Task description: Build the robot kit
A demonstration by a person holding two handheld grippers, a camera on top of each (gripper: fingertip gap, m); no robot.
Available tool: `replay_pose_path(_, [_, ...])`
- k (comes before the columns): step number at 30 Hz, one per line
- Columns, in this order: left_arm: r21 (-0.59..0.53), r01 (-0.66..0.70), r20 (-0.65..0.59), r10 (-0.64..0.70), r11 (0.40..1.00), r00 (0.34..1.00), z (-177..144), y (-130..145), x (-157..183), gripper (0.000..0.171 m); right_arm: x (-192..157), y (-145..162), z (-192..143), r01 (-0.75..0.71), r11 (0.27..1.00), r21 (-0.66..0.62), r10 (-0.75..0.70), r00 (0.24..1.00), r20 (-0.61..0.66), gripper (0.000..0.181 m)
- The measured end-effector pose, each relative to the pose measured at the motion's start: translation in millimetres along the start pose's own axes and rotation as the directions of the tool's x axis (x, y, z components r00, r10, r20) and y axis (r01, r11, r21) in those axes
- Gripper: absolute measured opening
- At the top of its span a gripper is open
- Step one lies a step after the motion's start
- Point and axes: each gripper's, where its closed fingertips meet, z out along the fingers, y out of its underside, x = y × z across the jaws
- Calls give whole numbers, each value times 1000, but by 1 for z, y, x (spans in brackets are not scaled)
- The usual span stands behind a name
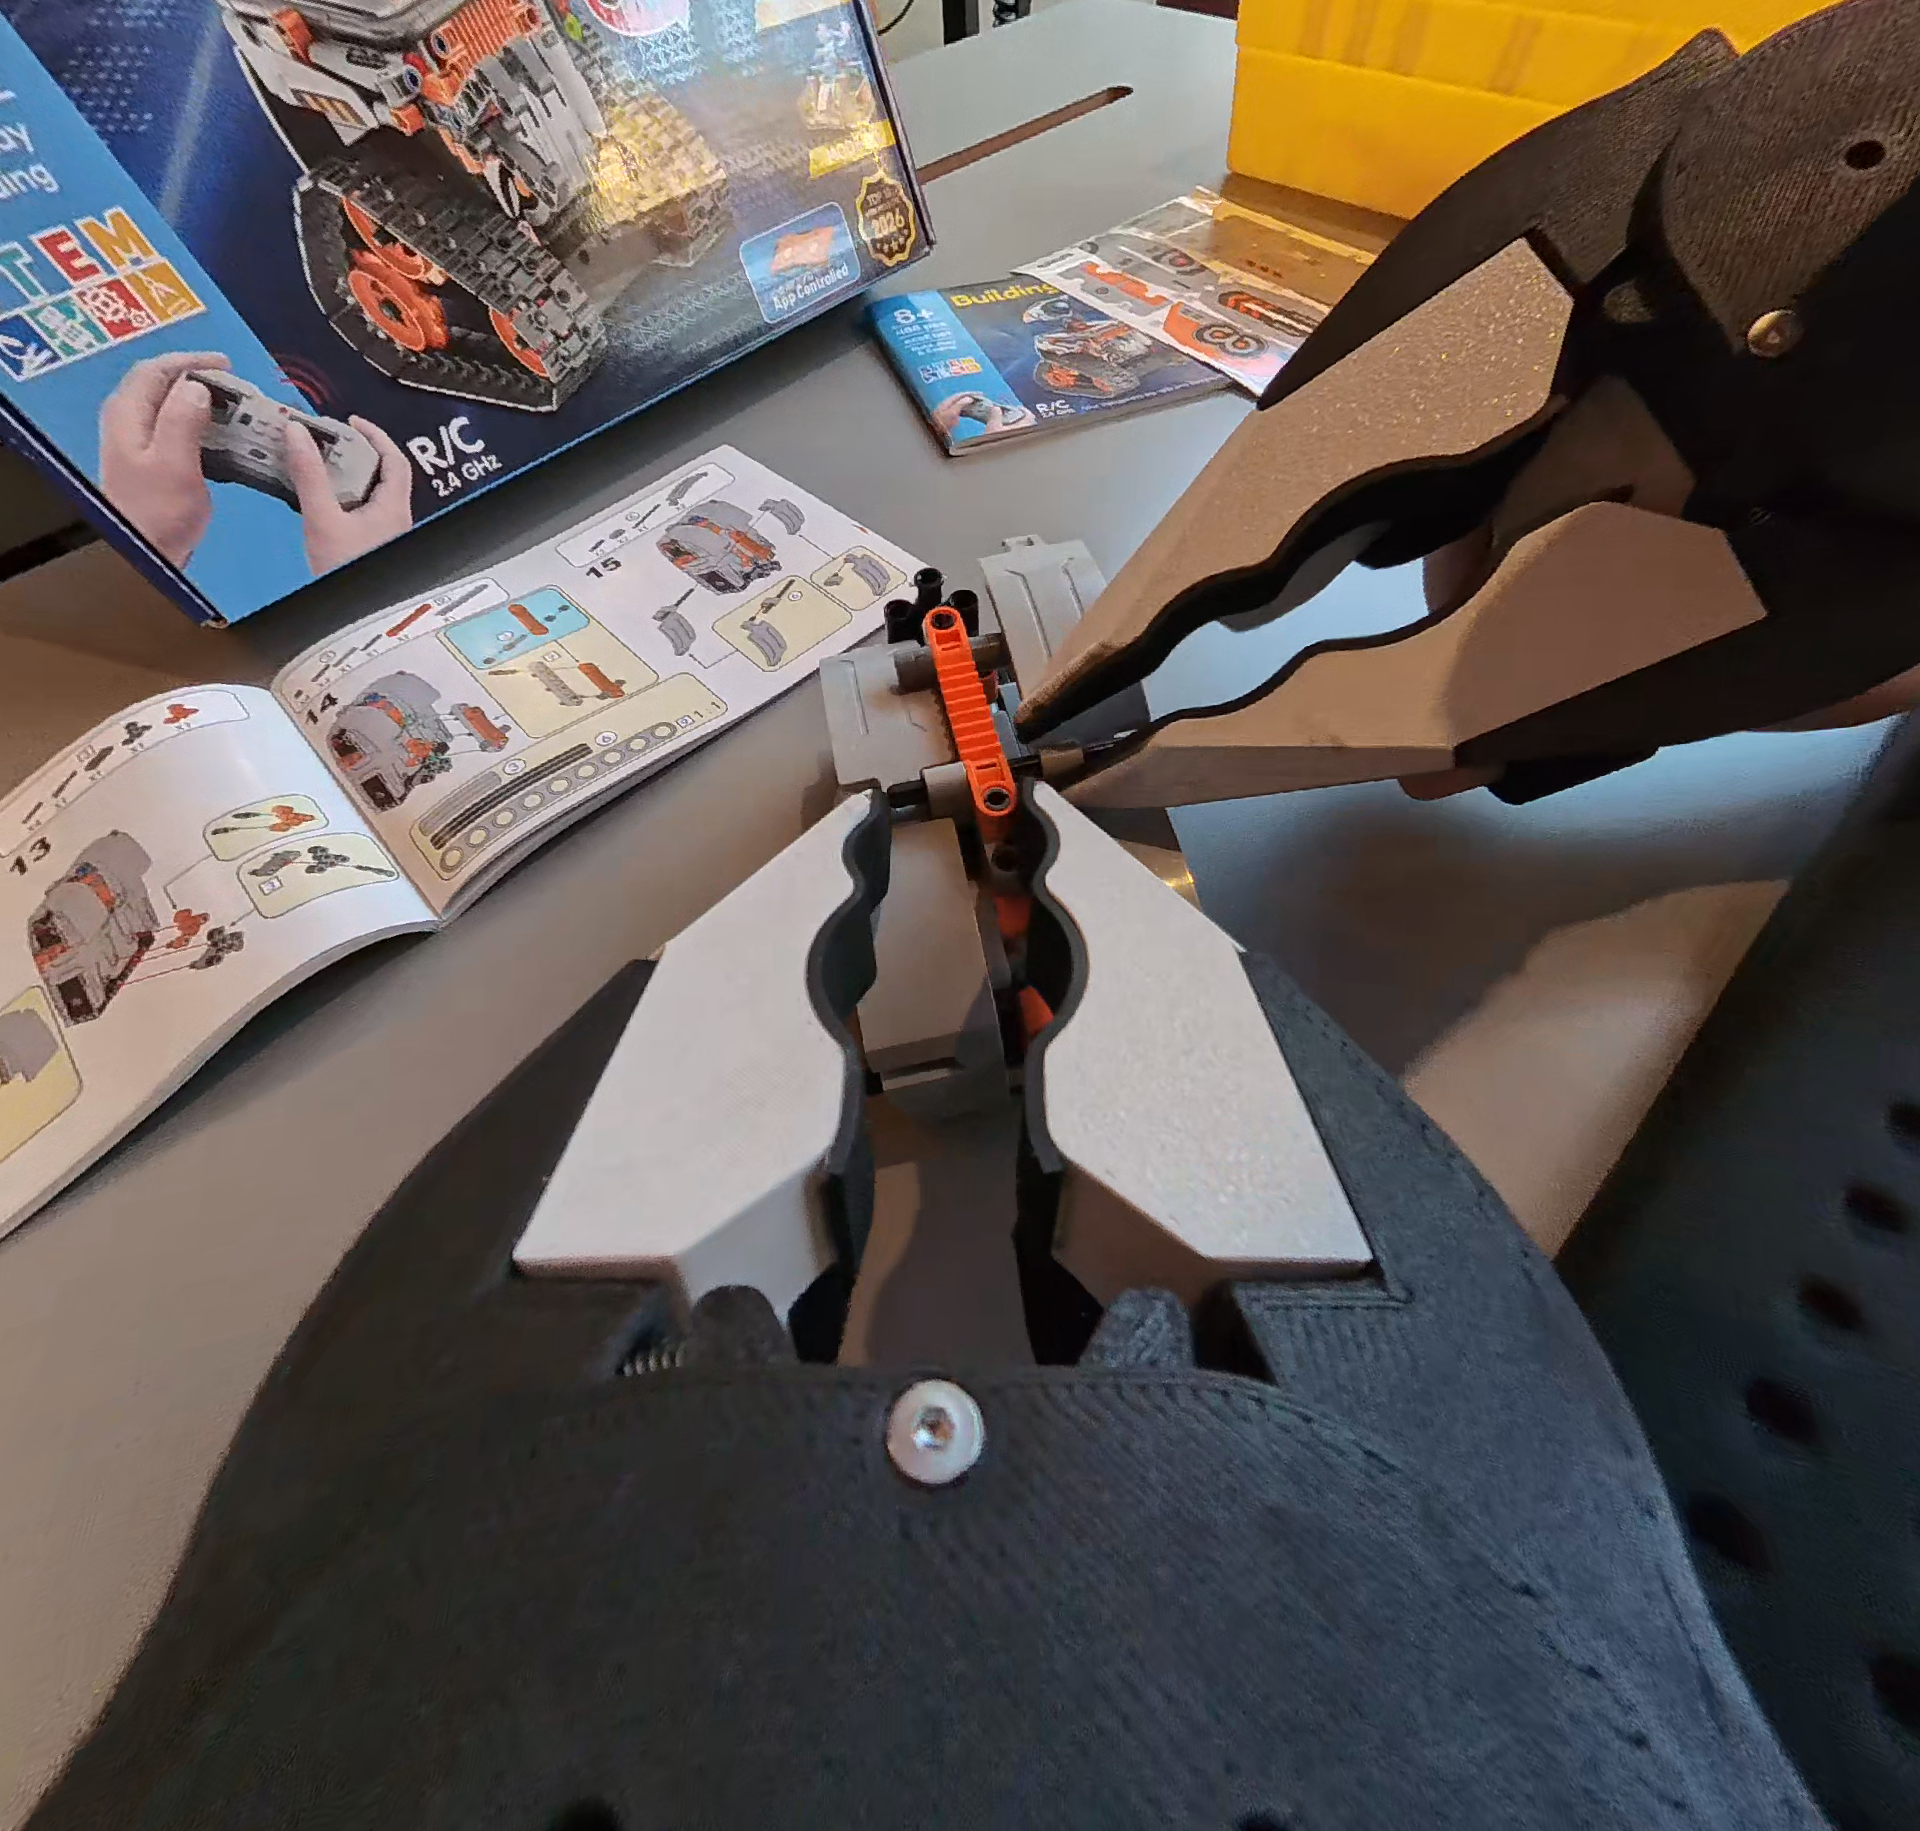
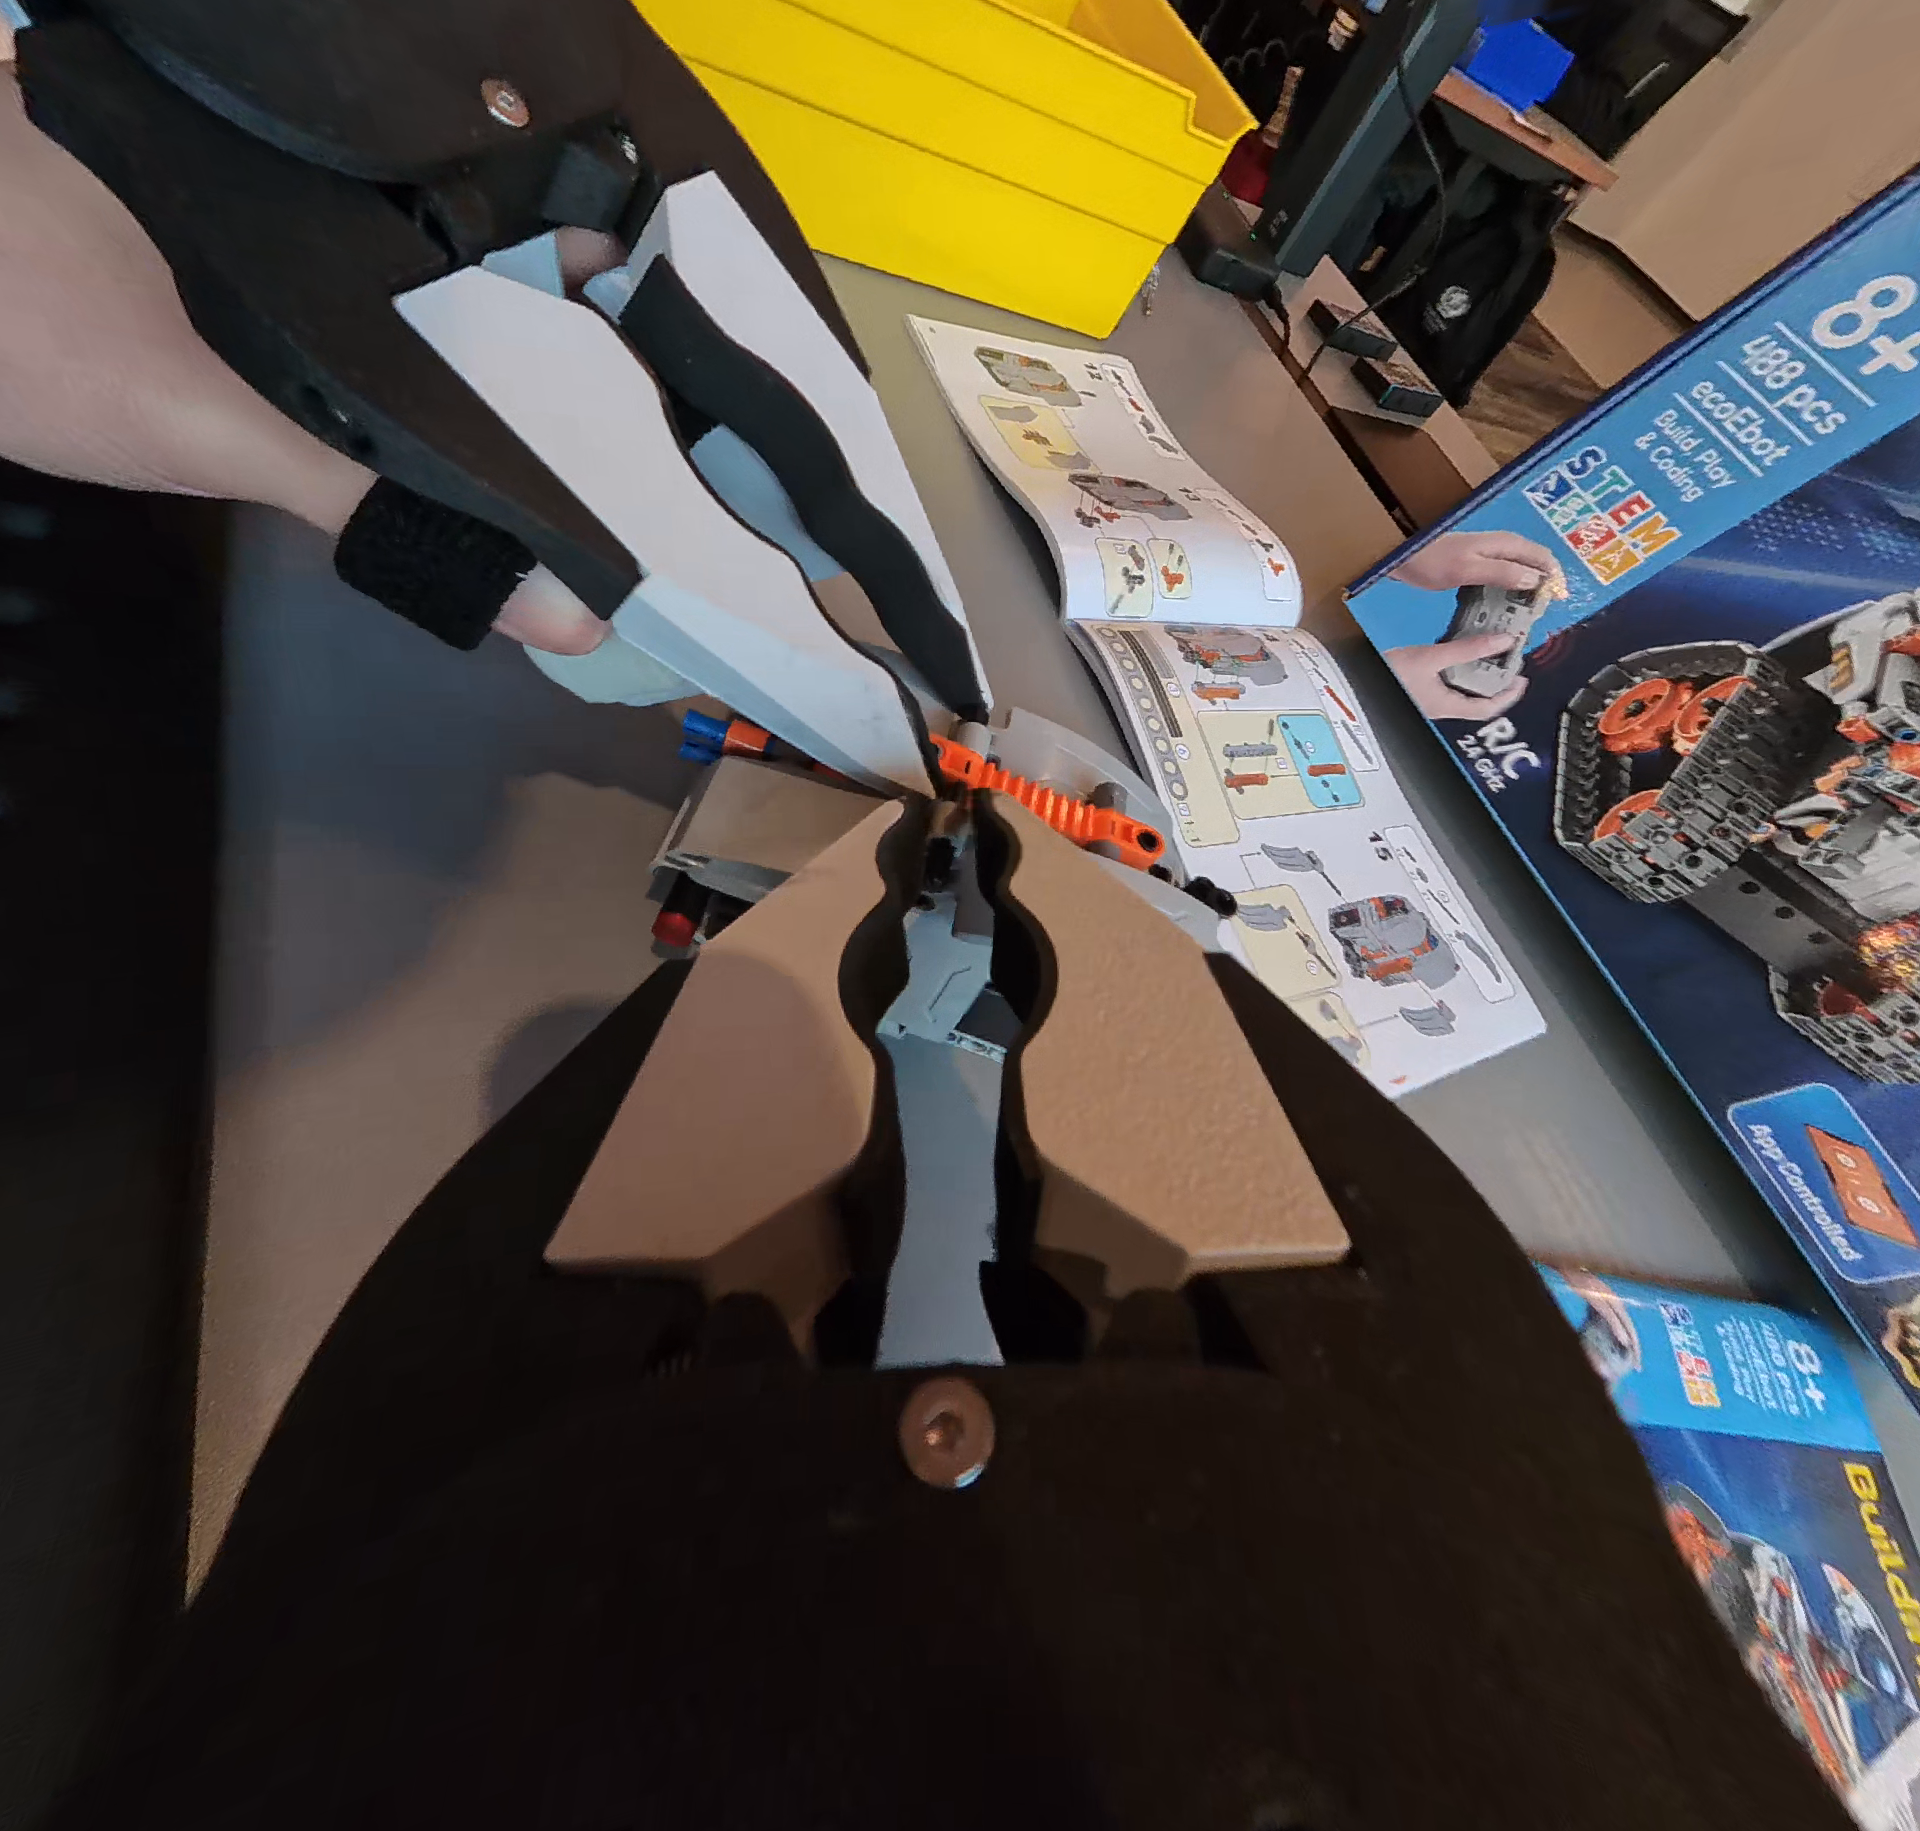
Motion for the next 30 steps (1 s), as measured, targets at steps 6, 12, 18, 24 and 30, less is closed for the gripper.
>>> replay_pose_path(6, [-8,-28,20,28,1000,999,0,0,0,22,-2,2,0,20,1000,-17,-18,992,123,6])
replay_pose_path(12, [-3,-3,48,3,1000,999,0,1,-1,22,-2,3,-1,110,991,-70,-106,993,59,6])
replay_pose_path(18, [14,-16,57,15,1000,998,0,1,-1,22,-3,4,-2,116,990,-85,-112,993,43,6])
replay_pose_path(24, [21,-24,58,23,1000,998,0,1,0,22,-4,4,-2,122,989,-86,-119,992,35,6])
replay_pose_path(30, [24,-30,63,28,999,998,0,2,0,21,-4,4,-4,129,988,-90,-127,992,24,6])
